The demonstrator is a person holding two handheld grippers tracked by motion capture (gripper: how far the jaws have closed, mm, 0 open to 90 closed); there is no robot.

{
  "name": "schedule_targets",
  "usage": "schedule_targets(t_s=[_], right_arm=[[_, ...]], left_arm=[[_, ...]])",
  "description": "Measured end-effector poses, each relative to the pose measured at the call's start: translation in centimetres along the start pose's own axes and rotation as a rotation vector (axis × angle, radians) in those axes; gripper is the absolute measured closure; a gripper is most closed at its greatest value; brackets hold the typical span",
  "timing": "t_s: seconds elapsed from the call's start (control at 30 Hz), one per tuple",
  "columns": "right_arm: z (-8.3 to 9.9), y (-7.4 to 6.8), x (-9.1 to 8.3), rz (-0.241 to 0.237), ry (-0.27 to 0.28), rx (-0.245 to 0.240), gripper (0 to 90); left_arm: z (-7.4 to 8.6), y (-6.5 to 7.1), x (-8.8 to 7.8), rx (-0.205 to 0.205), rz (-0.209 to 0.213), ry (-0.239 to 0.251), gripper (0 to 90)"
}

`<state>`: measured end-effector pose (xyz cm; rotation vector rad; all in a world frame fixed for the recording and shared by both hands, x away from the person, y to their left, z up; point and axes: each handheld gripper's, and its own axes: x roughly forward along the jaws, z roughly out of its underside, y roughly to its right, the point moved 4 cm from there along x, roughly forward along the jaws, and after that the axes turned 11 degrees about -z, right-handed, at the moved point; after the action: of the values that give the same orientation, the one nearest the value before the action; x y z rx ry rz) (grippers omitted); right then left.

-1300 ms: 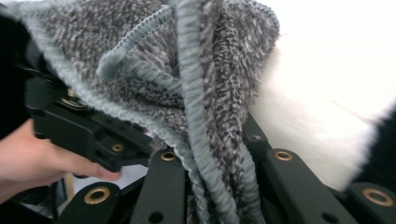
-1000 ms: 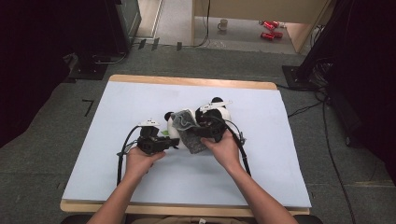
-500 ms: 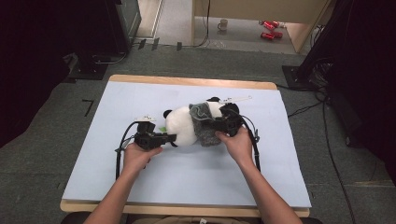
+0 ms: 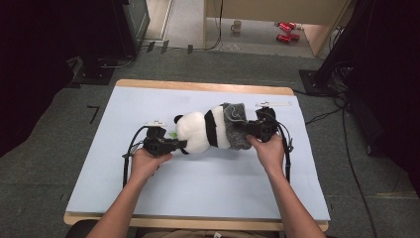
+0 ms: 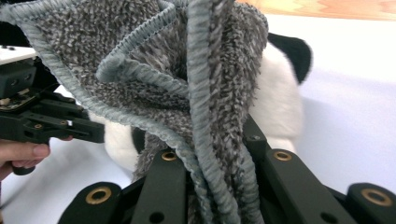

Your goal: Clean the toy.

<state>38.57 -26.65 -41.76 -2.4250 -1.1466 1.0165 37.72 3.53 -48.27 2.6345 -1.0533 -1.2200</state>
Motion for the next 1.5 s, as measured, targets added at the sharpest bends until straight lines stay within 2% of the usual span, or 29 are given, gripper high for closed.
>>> schedule_targets(t_s=[0.07, 0.27, 0.4, 0.57, 0.83, 1.5], right_arm=[[0.0, 0.4, -0.4, 0.025, 0.005, -0.001, 77.5], [0.5, 2.0, -1.4, 0.075, 0.008, 0.052, 77.8], [-0.1, 1.6, -2.2, 0.036, 0.043, 0.066, 77.9], [-0.9, -0.5, -2.0, -0.048, 0.072, 0.05, 77.9], [-0.9, -3.5, 1.3, -0.115, -0.005, -0.011, 77.8], [0.7, -8.0, 9.0, -0.214, -0.189, -0.105, 77.5]], left_arm=[[0.0, -0.1, 0.0, -0.002, 0.003, -0.002, 74.7], [0.0, -0.2, 0.1, -0.004, -0.002, -0.014, 74.8], [0.1, -0.3, 0.1, -0.024, 0.013, -0.019, 74.8], [0.1, -0.1, 0.1, -0.022, 0.007, -0.016, 74.9], [0.2, 0.6, 0.0, -0.005, -0.003, 0.01, 74.8], [1.5, 2.4, -0.6, -0.006, -0.009, 0.043, 74.8]])
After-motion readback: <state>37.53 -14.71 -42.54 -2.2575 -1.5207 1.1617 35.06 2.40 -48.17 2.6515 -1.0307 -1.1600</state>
